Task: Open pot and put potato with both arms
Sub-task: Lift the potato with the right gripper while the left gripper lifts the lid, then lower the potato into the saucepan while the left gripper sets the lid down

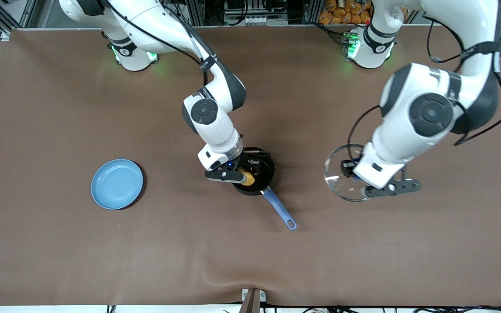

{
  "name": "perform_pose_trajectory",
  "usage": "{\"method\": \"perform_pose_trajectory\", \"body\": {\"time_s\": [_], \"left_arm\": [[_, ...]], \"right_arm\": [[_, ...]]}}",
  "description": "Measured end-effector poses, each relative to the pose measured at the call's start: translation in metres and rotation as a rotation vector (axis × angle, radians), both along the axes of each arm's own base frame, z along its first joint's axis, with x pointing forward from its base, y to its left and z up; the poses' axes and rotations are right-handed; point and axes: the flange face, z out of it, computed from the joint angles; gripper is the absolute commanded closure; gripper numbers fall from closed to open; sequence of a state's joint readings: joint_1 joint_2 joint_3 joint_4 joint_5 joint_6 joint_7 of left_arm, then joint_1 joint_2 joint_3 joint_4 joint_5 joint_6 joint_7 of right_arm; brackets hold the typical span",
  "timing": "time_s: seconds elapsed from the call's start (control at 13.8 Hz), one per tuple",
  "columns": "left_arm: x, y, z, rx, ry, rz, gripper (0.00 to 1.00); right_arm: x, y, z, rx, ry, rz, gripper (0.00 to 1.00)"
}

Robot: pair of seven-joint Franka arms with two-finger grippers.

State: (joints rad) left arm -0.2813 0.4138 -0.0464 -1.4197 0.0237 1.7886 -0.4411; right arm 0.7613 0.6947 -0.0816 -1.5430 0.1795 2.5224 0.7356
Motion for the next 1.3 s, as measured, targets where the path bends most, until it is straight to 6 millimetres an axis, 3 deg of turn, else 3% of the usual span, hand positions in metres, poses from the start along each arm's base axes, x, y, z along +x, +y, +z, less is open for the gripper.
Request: {"method": "perform_pose_trajectory", "body": {"time_s": [0.22, 0.58, 0.79, 0.87, 0.94, 1.01, 1.16, 1.3], "left_arm": [[0.005, 0.04, -0.028, 0.008, 0.04, 0.004, 1.0], [0.008, 0.085, -0.103, -0.004, 0.051, -0.086, 1.0], [0.011, 0.091, -0.131, -0.011, 0.032, -0.104, 1.0], [0.01, 0.089, -0.141, -0.016, 0.016, -0.117, 1.0], [0.009, 0.089, -0.15, -0.018, 0.007, -0.127, 1.0], [0.008, 0.09, -0.158, -0.019, 0.006, -0.13, 1.0], [0.007, 0.097, -0.173, -0.021, -0.002, -0.129, 1.0], [0.005, 0.106, -0.191, -0.026, -0.031, -0.147, 1.0]], "right_arm": [[-0.009, 0.011, -0.025, -0.022, -0.013, 0.033, 0.98], [-0.024, 0.027, -0.067, -0.022, -0.033, 0.057, 0.98], [-0.03, 0.033, -0.076, -0.022, -0.034, 0.057, 0.94], [-0.032, 0.034, -0.077, -0.023, -0.033, 0.054, 0.76], [-0.032, 0.035, -0.079, -0.024, -0.031, 0.052, 0.39], [-0.032, 0.034, -0.079, -0.025, -0.03, 0.049, 0.12], [-0.03, 0.033, -0.079, -0.026, -0.032, 0.043, 0.0], [-0.028, 0.031, -0.078, -0.027, -0.036, 0.039, 0.0]]}}
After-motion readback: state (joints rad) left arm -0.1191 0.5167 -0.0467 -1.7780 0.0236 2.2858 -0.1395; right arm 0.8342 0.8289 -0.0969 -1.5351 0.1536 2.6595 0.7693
